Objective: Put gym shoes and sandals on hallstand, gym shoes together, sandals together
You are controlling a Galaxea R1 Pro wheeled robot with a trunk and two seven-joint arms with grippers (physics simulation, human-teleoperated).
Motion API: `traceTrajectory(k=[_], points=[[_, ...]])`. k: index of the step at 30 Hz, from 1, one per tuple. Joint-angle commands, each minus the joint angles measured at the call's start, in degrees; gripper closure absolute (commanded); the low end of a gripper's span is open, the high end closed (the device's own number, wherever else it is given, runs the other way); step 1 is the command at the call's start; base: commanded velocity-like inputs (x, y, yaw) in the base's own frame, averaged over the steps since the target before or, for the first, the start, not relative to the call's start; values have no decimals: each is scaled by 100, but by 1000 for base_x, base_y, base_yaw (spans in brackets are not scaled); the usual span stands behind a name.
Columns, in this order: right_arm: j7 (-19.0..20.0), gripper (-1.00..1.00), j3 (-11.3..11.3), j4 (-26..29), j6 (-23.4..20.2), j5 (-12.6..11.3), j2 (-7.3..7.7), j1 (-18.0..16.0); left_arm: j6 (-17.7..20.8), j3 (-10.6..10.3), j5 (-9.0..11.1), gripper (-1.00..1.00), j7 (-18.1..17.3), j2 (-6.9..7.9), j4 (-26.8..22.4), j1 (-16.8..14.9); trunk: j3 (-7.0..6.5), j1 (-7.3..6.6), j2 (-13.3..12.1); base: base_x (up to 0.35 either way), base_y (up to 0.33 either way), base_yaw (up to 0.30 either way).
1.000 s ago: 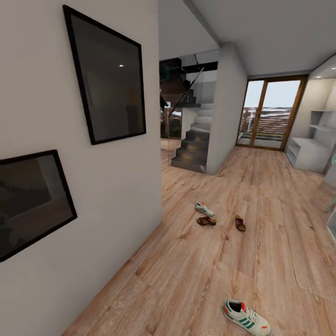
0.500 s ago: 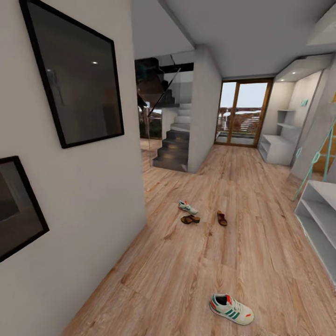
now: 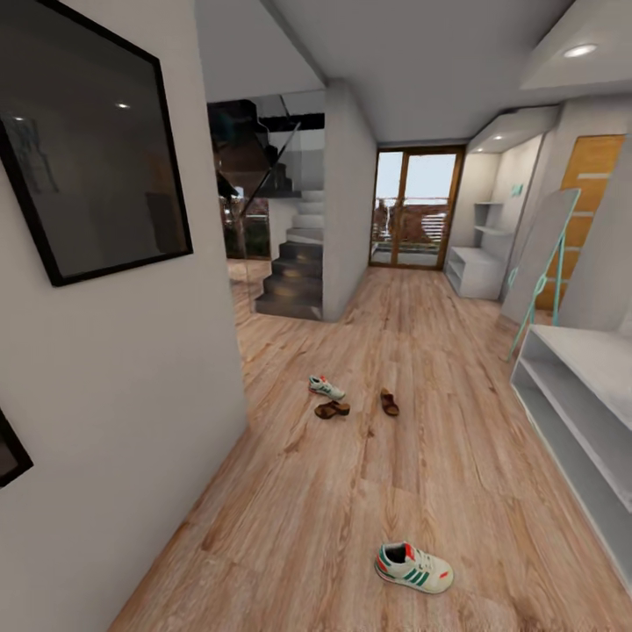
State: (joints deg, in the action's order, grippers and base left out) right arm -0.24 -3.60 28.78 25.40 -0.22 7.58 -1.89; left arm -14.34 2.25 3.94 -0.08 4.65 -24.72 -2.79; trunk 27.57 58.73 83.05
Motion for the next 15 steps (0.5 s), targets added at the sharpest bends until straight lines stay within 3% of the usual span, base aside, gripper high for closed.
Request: traceTrajectory(k=[1, 15], points=[[-2, -100, -2, -5, 18, -3, -4, -5, -16, -6, 39, -100, -1, 1, 2, -2, 13, 0, 3, 1, 2, -214], [-2, -100, 0, -4, 18, -6, -16, -5, -23, -13, 21, -100, -1, -7, -3, -2, 115, 0, 3, 0, 0, -196]])
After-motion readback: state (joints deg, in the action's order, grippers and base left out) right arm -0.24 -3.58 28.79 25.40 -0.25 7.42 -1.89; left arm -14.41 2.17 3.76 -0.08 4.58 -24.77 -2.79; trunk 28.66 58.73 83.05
